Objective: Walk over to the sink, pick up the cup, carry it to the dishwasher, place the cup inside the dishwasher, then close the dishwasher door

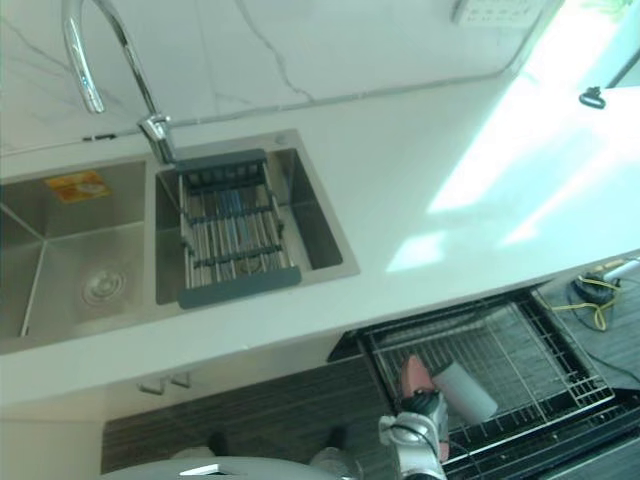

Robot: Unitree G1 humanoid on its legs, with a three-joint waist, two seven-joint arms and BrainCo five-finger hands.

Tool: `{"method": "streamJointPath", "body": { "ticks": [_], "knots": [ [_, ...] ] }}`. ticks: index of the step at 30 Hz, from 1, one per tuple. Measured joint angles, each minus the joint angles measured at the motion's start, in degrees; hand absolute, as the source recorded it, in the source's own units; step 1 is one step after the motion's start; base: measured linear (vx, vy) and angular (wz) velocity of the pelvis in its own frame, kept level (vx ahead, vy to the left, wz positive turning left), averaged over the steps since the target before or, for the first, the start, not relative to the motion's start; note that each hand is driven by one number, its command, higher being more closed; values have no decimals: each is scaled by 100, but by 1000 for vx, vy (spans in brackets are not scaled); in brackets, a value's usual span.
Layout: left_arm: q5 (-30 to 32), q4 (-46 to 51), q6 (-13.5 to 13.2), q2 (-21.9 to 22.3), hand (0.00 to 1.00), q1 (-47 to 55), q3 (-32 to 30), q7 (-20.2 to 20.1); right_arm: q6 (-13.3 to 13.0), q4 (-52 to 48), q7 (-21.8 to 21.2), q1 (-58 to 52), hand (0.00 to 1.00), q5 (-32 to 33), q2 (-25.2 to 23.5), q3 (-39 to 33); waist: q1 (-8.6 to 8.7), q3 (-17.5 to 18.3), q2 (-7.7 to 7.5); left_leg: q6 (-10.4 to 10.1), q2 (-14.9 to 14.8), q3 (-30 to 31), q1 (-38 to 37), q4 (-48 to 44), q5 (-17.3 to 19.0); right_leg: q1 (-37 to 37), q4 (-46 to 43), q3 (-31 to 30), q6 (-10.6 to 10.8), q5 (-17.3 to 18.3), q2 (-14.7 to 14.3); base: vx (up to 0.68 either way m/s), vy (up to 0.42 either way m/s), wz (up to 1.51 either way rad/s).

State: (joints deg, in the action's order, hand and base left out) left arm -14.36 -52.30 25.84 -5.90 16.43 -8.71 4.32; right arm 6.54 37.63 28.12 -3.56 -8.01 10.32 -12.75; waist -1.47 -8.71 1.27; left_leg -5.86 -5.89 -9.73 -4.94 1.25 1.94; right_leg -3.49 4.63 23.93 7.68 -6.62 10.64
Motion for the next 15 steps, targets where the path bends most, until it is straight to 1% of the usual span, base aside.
{"method": "streamJointPath", "body": {
  "ticks": [2,4,7,8,10,11,12,15],
  "knots": [
    [-3,4,19,10,0,-55,8,-64,-3,-11,0,187,100,79,110,-174,10,-110,37,17,24,-5,54,-3,-29,60,0,-20,-6,-39,21,-76,5,-2],
    [-7,43,73,17,0,-218,21,-105,-1,-77,-1,516,100,113,336,-327,16,-340,100,45,57,-29,201,-14,-94,229,-13,-76,-28,-113,51,-98,3,-6],
    [-8,183,174,15,0,-343,28,-115,12,-155,5,907,100,193,620,-380,33,-620,193,57,55,-124,326,-16,-153,503,-177,-216,-48,-118,71,-108,-10,-16],
    [-8,187,187,14,0,-357,29,-128,30,-225,5,954,100,205,660,-394,35,-646,207,57,55,-145,346,-16,-156,550,-193,-251,-52,-120,71,-70,-11,-18],
    [-12,208,237,13,0,-382,42,-157,126,-536,7,1110,100,212,796,-463,107,-753,266,60,55,-267,402,-19,-160,699,-228,-383,-76,-141,69,-45,-6,-25],
    [-11,207,242,11,0,-388,44,-172,133,-547,3,1182,100,212,850,-464,113,-780,276,60,55,-320,406,-18,-160,761,-252,-452,-82,-145,67,-31,-2,-36],
    [-17,206,265,-9,0,-434,65,-207,177,-560,-4,1335,100,212,944,-500,152,-867,300,63,57,-414,408,-18,-158,836,-282,-554,-89,-160,65,-40,3,-46],
    [-21,178,295,-140,0,-705,251,-214,355,-568,-54,1810,100,216,1217,-489,183,-1146,364,85,84,-633,521,-64,-144,1166,-377,-879,-113,-227,66,-59,0,-44]
  ]
}}
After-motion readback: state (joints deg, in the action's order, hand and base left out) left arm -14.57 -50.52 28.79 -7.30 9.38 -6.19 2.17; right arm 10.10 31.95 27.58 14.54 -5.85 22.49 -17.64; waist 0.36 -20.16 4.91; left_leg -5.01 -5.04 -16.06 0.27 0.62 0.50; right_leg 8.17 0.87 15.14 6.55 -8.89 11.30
